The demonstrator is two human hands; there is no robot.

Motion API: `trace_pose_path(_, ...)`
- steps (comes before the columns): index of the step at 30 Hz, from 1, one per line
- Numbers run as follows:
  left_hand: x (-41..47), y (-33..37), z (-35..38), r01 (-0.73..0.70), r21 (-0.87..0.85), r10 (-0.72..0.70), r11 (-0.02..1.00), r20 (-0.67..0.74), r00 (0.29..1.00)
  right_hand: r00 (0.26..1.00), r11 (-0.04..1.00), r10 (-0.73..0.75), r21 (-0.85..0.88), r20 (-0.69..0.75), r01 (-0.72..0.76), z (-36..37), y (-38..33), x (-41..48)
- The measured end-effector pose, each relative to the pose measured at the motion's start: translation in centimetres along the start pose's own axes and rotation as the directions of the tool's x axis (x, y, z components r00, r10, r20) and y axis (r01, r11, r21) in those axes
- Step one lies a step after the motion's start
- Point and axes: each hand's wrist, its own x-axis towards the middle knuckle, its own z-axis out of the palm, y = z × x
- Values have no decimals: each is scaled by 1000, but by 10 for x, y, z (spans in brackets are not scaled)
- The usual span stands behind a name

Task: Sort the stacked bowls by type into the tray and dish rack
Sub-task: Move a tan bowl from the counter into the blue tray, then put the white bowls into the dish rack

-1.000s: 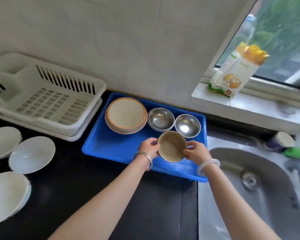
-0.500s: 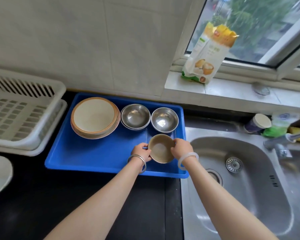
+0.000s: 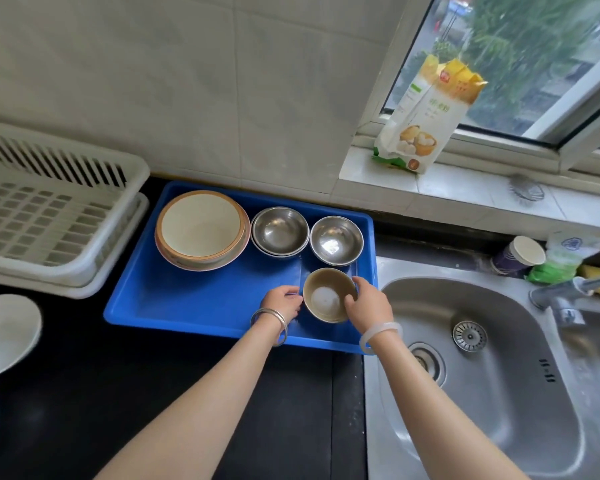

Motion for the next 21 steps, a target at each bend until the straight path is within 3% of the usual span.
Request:
trace_pose_path(5,-28,-3,-47,-108,26,110,994,-106,988,994,987,-99,123,-37,102,6,-27,-28)
trace_pose_path(12,-102,-48,-153,-201,-18,173,979,-435,883,923,928,-336,235,188,290,73,-117,-84)
trace_pose_path(17,-152,-99,-226,-202,-95,60,975,-759,648,782,878,-476,261,403,401,144,-189,-130)
trace_pose_path(21,-176,-139,-273,-135,-143,-73,980,-901,429,704,898,-432,203,563,389,197,-245,-153)
